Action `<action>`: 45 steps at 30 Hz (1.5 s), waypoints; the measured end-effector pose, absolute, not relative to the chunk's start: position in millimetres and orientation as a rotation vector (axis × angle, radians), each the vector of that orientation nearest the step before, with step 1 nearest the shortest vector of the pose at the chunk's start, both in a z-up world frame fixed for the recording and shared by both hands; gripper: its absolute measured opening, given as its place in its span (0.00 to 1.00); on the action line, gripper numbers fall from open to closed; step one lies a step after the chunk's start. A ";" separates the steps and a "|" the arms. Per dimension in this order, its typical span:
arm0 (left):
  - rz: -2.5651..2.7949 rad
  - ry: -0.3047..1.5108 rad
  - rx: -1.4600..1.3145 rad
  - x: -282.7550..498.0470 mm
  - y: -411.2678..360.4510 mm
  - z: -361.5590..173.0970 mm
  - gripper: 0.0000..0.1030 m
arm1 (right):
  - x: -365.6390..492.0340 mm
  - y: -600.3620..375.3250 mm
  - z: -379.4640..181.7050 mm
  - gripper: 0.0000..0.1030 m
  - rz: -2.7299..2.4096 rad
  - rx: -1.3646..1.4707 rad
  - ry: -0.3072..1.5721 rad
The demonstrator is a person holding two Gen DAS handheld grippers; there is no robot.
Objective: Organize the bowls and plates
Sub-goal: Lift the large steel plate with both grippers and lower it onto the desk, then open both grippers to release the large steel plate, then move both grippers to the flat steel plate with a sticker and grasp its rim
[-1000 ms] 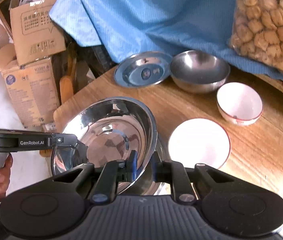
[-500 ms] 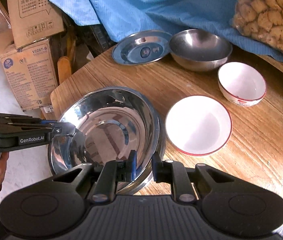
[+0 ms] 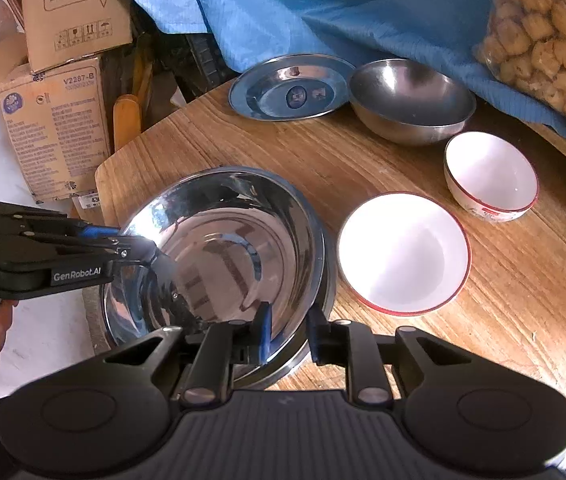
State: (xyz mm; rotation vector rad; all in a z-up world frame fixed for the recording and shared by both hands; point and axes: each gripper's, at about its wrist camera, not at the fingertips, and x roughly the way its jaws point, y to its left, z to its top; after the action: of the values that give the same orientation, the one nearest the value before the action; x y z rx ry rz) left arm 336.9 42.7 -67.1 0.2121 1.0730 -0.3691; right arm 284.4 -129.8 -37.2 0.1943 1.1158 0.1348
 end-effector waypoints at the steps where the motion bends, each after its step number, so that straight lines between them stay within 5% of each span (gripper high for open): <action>1: -0.373 1.077 0.216 337.2 42.0 -68.1 0.19 | 284.3 -128.9 -36.9 0.24 0.131 0.188 1.116; 14: -0.409 1.082 0.206 339.6 42.4 -72.4 0.20 | 282.8 -125.3 -37.0 0.44 0.112 0.190 1.118; 18: -0.399 1.067 0.188 341.2 46.0 -68.4 0.43 | 282.1 -128.1 -39.0 0.51 0.100 0.222 1.126; 24: -0.369 0.999 0.135 348.1 51.7 -57.7 0.91 | 282.5 -127.1 -33.7 0.87 0.074 0.228 1.093; 26: -0.355 0.983 0.125 354.0 54.4 -55.8 0.96 | 282.7 -126.9 -28.7 0.88 0.066 0.228 1.064; 30: -0.284 0.915 0.136 373.9 64.6 -52.8 0.96 | 283.4 -127.7 -10.8 1.00 0.019 0.211 0.940; 45: -0.277 0.885 -0.028 492.8 89.4 -70.1 0.99 | 347.8 -143.0 -13.7 1.00 -0.081 0.397 0.922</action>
State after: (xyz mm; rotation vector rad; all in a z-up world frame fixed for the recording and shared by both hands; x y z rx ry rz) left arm 492.8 89.4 -70.1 -0.0276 0.8847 -0.2765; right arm 347.8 -143.0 -13.7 0.3970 0.9217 -0.0814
